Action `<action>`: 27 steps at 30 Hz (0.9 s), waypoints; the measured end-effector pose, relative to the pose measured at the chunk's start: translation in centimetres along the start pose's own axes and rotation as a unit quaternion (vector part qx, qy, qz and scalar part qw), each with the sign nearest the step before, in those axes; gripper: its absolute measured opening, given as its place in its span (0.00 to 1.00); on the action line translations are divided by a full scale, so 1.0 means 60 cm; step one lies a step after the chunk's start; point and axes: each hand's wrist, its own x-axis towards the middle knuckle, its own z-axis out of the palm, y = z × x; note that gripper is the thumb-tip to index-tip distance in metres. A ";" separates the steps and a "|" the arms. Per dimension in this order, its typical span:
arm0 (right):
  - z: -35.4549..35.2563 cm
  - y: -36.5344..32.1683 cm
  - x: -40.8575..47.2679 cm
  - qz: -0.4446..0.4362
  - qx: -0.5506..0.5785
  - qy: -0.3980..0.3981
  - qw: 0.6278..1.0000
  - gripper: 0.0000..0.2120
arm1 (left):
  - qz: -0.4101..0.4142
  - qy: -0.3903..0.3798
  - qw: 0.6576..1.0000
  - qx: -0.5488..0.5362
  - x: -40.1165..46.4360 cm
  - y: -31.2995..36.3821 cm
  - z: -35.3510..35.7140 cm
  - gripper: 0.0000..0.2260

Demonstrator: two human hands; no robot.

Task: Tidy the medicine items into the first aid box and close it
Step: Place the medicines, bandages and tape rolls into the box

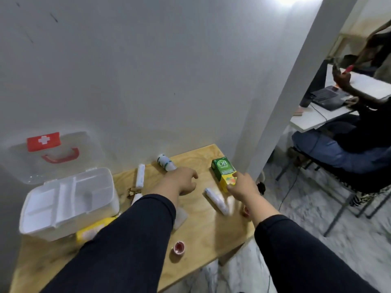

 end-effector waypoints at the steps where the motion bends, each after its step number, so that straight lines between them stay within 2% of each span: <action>1: 0.011 0.005 0.009 0.009 0.020 0.006 1.000 0.27 | -0.004 -0.004 1.000 0.000 0.009 0.005 0.007 0.19; 5: 0.052 0.016 0.045 0.025 0.084 0.023 0.996 0.29 | -0.030 -0.026 0.999 -0.013 0.039 0.012 0.032 0.19; 11: 0.061 0.020 0.065 0.001 0.133 0.033 0.991 0.24 | -0.072 -0.041 0.996 -0.021 0.053 -0.001 0.047 0.19; 16: -0.009 -0.020 0.079 -0.101 0.152 0.041 0.982 0.21 | -0.098 -0.003 0.994 -0.055 0.039 -0.014 0.013 0.19; 21: -0.078 -0.115 0.062 -0.215 0.125 0.054 0.967 0.20 | -0.140 0.054 0.987 -0.061 -0.015 -0.068 -0.039 0.17; 27: -0.082 -0.255 -0.001 -0.333 0.098 0.035 0.937 0.21 | -0.220 0.107 0.962 -0.123 -0.117 -0.166 -0.063 0.18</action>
